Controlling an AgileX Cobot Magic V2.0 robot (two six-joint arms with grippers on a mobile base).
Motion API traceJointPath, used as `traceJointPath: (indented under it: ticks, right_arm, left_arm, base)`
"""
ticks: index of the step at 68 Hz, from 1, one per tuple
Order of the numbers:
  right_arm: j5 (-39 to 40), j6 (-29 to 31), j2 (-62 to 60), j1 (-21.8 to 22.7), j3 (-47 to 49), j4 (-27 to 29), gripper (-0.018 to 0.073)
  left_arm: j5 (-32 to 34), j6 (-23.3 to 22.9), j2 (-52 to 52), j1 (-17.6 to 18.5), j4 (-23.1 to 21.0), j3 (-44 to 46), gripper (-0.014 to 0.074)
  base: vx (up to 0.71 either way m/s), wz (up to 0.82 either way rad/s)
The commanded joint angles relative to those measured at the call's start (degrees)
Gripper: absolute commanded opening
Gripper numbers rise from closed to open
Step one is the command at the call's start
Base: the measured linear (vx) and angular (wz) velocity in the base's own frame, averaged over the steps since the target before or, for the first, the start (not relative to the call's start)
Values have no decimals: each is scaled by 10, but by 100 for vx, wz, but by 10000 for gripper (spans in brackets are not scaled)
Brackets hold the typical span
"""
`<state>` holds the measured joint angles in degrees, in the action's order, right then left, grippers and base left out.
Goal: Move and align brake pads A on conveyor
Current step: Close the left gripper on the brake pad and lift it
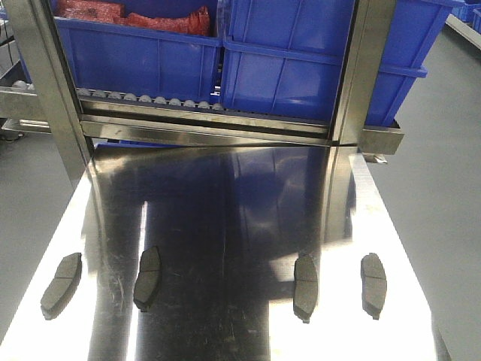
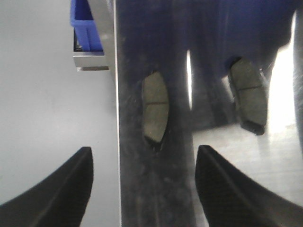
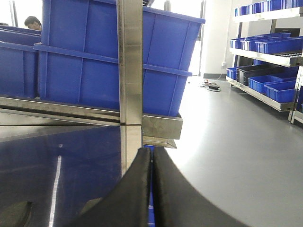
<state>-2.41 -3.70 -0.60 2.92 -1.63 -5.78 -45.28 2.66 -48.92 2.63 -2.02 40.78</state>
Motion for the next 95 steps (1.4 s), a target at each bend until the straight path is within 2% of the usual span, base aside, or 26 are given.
traceJointPath:
  ticks: [1, 13, 26, 43, 67, 81, 95]
  right_arm:
    - [41, 6, -7, 4, -7, -1, -12]
    - [41, 6, -7, 4, -7, -1, -12]
    - [41, 6, -7, 4, -7, -1, -12]
    - [41, 6, -7, 4, -7, -1, -12]
    - [41, 6, -7, 4, -7, -1, -12]
    - [41, 6, -7, 4, -7, -1, -12]
    - [41, 6, -7, 4, -7, -1, -12]
  left_arm:
    - [29, 27, -41, 4, -32, 48, 461]
    - [19, 33, -151, 19, -39, 105, 461]
    - [5, 29, -263, 44, -25, 146, 461]
    - [13, 2, -368, 44, -21, 155, 461]
    - [44, -11, -440, 43, -21, 155, 461]
    - [61, -53, -460, 41, -2, 155, 461]
    - [51, -53, -481, 41, 4, 173, 461]
  base:
    - [0, 0]
    - [0, 0]
    - [0, 0]
    - [0, 0]
    - [0, 0]
    - [0, 0]
    - [0, 0]
